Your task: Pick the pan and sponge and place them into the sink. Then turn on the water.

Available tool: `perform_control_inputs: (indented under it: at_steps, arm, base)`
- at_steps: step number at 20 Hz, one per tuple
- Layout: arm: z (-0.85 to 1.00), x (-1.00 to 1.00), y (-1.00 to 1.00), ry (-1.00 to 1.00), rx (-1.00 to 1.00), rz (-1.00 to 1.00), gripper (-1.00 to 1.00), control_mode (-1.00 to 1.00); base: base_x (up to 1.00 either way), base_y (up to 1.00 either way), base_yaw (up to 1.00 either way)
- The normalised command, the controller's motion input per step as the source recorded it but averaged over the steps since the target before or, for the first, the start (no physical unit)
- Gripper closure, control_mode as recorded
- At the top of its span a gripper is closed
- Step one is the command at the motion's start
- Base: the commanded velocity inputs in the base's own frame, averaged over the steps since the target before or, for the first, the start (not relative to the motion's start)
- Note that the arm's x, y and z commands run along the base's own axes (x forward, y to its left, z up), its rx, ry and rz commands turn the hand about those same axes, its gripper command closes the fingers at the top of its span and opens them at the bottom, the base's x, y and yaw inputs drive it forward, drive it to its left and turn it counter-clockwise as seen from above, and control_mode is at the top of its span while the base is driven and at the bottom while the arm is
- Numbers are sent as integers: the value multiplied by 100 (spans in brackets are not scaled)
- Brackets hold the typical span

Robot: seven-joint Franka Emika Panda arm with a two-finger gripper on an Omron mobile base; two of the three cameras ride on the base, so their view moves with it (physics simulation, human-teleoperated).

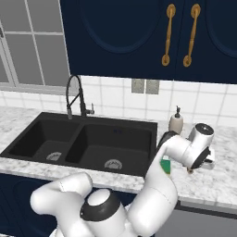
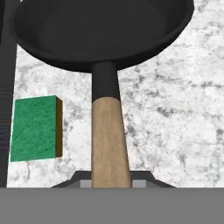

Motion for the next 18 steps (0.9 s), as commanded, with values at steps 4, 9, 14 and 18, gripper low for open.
perform_control_inputs:
  at_steps: [4, 9, 14, 18]
  arm:
    - [100, -34, 0, 3, 13, 0, 100, -100]
    - [100, -31, 7, 0, 13, 0, 100, -100]
    - [97, -6, 31, 0, 7, 12, 100, -100]
    - [58, 0, 43, -12, 6, 32, 100, -100]
  base:
    - [0, 0, 0]
    - [0, 0, 0]
    - [0, 0, 0]
    - [0, 0, 0]
